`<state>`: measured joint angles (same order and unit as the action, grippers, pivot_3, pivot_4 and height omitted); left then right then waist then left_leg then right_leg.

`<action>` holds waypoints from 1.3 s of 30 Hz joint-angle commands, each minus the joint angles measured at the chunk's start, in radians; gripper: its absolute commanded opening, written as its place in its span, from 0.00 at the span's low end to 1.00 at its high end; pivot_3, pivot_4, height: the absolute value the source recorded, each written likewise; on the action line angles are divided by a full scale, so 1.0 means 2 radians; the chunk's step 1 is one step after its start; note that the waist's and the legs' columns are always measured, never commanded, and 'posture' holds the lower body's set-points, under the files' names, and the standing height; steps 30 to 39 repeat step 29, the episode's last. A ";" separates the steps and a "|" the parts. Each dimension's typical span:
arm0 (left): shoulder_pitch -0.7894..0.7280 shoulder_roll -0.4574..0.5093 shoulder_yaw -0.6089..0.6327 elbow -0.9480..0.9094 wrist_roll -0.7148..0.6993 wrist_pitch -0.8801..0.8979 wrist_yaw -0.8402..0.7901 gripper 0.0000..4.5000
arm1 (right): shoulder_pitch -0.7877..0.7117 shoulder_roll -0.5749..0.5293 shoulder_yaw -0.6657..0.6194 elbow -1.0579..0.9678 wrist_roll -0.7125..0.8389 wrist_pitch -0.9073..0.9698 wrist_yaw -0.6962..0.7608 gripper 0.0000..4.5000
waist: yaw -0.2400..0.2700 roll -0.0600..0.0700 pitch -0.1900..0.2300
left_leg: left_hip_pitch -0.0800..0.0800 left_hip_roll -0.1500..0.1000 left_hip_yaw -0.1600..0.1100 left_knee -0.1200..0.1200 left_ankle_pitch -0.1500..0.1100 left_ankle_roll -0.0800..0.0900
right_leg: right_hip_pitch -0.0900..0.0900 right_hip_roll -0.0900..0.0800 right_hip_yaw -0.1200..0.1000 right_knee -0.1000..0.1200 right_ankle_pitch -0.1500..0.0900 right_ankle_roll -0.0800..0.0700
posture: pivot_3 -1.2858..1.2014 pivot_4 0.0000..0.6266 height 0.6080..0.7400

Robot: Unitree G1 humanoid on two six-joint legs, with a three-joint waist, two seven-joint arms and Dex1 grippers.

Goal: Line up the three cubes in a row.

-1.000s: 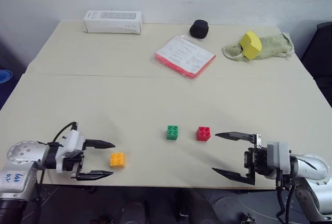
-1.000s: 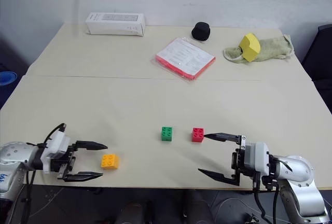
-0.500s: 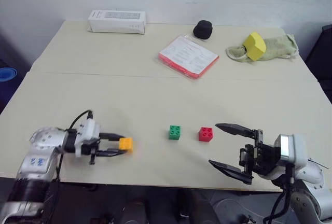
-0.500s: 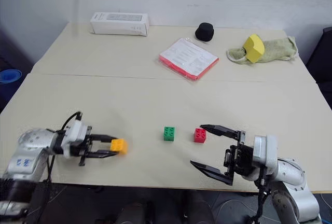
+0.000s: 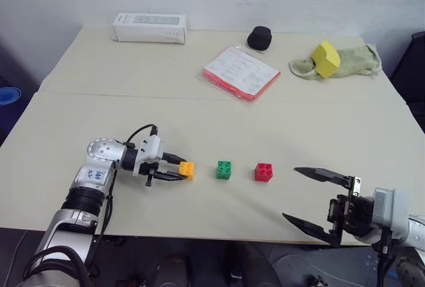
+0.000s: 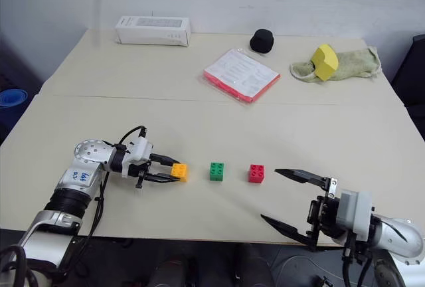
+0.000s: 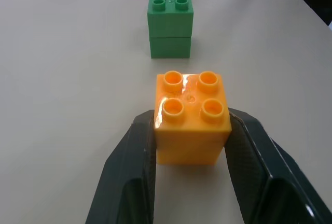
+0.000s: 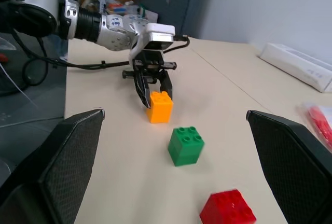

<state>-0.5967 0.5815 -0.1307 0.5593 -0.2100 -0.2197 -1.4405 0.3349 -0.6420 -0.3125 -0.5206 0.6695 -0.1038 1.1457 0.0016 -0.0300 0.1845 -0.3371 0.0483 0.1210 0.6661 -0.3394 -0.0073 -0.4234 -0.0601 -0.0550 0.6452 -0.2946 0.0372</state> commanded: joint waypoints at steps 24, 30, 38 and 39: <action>0.183 0.146 0.169 -0.148 -0.071 0.090 0.057 0.82 | -0.030 -0.090 -0.136 0.250 -0.017 -0.082 0.146 1.00 | -0.012 0.001 0.000 | 0.002 0.001 -0.002 -0.001 -0.002 0.002 | 0.003 -0.001 -0.002 -0.002 0.000 0.000 | 0.52 0.24 1.00; 0.263 0.152 0.208 -0.227 -0.097 0.129 0.076 0.82 | -0.072 -0.108 -0.117 0.328 -0.019 -0.100 0.206 1.00 | -0.010 0.002 0.000 | 0.001 0.001 -0.003 -0.002 -0.002 0.002 | 0.003 -0.001 -0.002 -0.003 0.000 -0.001 | 0.52 0.24 1.00; 0.263 0.152 0.208 -0.227 -0.097 0.129 0.076 0.82 | -0.072 -0.108 -0.117 0.328 -0.019 -0.100 0.206 1.00 | -0.010 0.002 0.000 | 0.001 0.001 -0.003 -0.002 -0.002 0.002 | 0.003 -0.001 -0.002 -0.003 0.000 -0.001 | 0.52 0.24 1.00; 0.263 0.152 0.208 -0.227 -0.097 0.129 0.076 0.82 | -0.072 -0.108 -0.117 0.328 -0.019 -0.100 0.206 1.00 | -0.010 0.002 0.000 | 0.001 0.001 -0.003 -0.002 -0.002 0.002 | 0.003 -0.001 -0.002 -0.003 0.000 -0.001 | 0.52 0.24 1.00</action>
